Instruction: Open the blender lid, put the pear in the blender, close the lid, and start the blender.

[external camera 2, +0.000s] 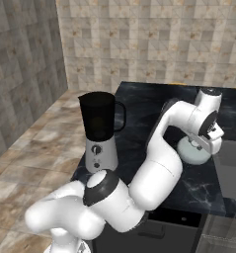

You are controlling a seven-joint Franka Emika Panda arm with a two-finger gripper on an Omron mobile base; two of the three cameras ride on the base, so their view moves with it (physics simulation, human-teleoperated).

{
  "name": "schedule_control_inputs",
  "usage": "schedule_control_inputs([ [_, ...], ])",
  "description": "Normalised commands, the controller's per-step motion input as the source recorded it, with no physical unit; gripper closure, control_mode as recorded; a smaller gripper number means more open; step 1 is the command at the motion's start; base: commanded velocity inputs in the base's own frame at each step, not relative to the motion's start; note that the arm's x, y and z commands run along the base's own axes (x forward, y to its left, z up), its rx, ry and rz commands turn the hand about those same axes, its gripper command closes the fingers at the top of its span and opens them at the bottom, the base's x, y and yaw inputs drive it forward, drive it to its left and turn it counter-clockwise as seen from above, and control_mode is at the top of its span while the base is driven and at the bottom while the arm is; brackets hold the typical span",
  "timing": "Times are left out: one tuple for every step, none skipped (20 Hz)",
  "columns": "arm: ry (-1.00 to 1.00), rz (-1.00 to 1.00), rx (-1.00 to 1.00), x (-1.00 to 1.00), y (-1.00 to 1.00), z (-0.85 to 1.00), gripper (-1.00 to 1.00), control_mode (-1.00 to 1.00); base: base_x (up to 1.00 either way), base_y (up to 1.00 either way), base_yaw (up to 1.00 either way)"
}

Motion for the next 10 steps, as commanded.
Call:
schedule_control_inputs([
  [-0.21, 0.0, -0.08, -0.11, 0.71, 0.86, 1.0, -1.0, 0.0, 0.0, 0.0],
  [-0.22, 0.0, -0.09, -0.21, 0.69, 0.82, 1.0, -1.0, 0.0, 0.0, 0.0],
  [-0.19, 0.0, -0.1, -0.19, 0.7, 0.77, 1.0, -1.0, 0.0, 0.0, 0.0],
  [-0.17, 0.0, -0.1, -0.1, 0.77, 0.79, 1.0, -1.0, 0.0, 0.0, 0.0],
  [-0.17, 0.0, -0.1, -0.03, 0.81, 0.77, 1.0, -1.0, 0.0, 0.0, 0.0],
  [-0.15, 0.0, -0.09, 0.0, 0.86, 0.82, 1.0, -1.0, 0.0, 0.0, 0.0],
  [-0.15, 0.0, -0.1, 0.0, 0.87, 0.78, 1.0, -1.0, 0.0, 0.0, 0.0],
  [-0.15, 0.0, -0.1, 0.0, 0.85, 0.74, 1.0, -1.0, 0.0, 0.0, 0.0],
  [-0.14, 0.0, -0.11, 0.0, 0.85, 0.74, 1.0, -1.0, 0.0, 0.0, 0.0],
  [-0.14, 0.0, -0.11, 0.0, 0.87, 0.73, 1.0, -1.0, 0.0, 0.0, 0.0],
])
